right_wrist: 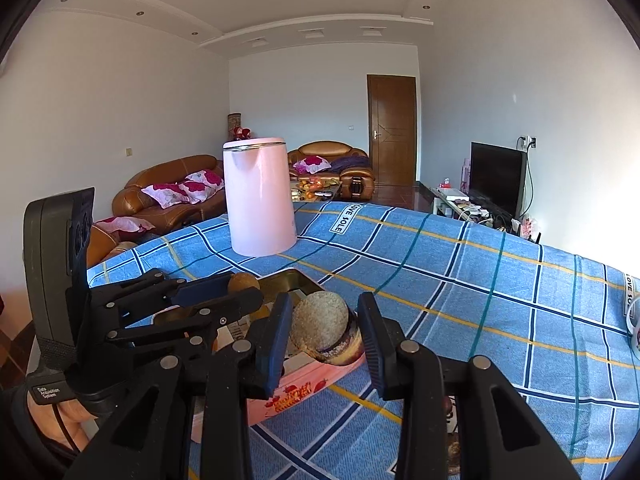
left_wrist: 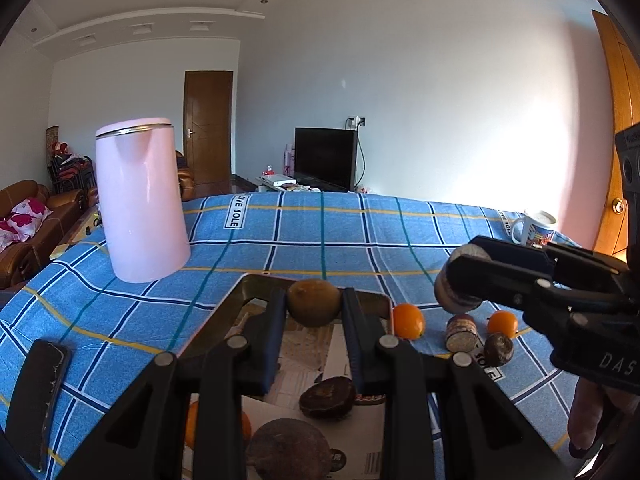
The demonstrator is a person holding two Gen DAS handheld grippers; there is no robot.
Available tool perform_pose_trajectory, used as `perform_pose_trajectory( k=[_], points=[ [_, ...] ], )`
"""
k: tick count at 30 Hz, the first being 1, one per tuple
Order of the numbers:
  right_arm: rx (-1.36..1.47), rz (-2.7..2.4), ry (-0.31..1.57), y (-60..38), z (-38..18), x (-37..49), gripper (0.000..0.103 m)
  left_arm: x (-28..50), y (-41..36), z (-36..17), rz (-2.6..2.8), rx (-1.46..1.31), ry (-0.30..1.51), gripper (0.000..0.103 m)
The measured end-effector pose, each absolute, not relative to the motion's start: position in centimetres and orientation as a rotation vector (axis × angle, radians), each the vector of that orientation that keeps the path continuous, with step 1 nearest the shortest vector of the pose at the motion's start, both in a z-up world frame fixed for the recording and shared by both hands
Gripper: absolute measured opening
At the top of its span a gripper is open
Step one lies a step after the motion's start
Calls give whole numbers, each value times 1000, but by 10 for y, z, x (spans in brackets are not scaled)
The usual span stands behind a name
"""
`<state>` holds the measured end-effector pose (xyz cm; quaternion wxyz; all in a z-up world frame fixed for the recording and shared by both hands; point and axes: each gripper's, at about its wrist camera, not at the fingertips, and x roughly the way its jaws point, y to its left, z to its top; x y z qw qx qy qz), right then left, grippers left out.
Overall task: Organize fruits
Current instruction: 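Lift the kiwi and jar and carry them over the tin box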
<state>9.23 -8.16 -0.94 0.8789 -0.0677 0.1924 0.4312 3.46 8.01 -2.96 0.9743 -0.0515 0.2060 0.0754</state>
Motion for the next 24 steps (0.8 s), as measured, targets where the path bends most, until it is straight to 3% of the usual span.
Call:
perform_pose_trajectory(
  k=[24],
  points=[
    [-205, 983, 537, 9, -41, 109, 36, 42, 145, -53, 222, -179, 544, 29]
  ],
)
